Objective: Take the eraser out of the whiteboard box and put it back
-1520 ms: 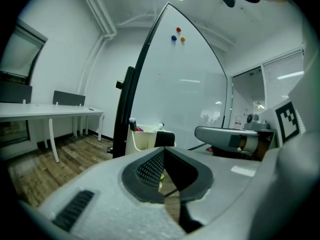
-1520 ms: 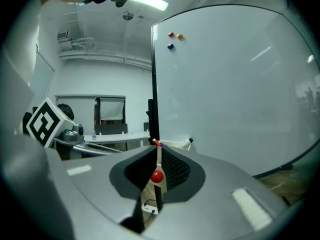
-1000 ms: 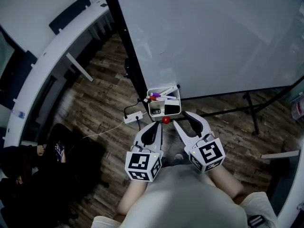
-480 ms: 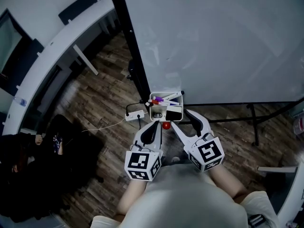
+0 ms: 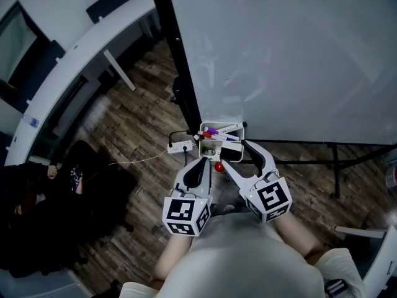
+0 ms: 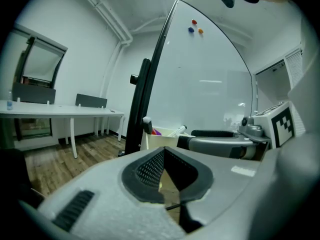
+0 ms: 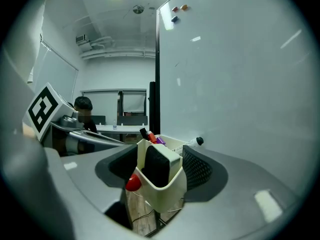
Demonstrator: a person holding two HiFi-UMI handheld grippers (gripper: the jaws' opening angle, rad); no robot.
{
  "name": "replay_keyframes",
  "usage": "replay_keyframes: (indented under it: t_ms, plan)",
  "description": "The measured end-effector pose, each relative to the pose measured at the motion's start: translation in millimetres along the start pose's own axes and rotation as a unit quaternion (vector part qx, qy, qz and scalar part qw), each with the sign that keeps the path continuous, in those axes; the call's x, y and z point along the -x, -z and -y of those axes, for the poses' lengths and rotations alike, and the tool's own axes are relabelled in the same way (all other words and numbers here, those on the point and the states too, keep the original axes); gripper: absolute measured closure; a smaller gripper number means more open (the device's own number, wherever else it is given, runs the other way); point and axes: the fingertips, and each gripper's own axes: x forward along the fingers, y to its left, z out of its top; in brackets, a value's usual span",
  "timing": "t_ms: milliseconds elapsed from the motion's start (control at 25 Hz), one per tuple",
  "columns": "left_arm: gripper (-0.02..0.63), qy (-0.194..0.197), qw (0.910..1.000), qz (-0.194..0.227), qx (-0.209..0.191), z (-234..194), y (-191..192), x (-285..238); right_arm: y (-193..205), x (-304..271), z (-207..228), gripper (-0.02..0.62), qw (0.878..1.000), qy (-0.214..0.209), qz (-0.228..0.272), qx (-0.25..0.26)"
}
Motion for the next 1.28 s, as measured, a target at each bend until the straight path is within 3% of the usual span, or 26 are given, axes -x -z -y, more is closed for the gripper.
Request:
replay_keyframes:
  t_ms: [320, 520, 1280]
  plan:
    - [0.606, -0.02, 0.9998, 0.003, 0.007, -5.1, 1.1, -1.4, -2.6, -7.2, 1.0, 0.314, 1.0, -0.012, 0.008, 0.019]
    - [0.606, -0.028, 0.9995, 0.003, 0.009, -7.8, 1.8, -1.3, -5.0, -8.8, 3.2, 0.365, 0.999, -0.005, 0.015, 0.037]
    - [0.606, -0.028, 0.9995, 0.007, 0.013, -3.5, 3.3, 2.8, -3.2, -6.1, 6.5, 0.396, 0.999, 0.015, 0.007, 0.031]
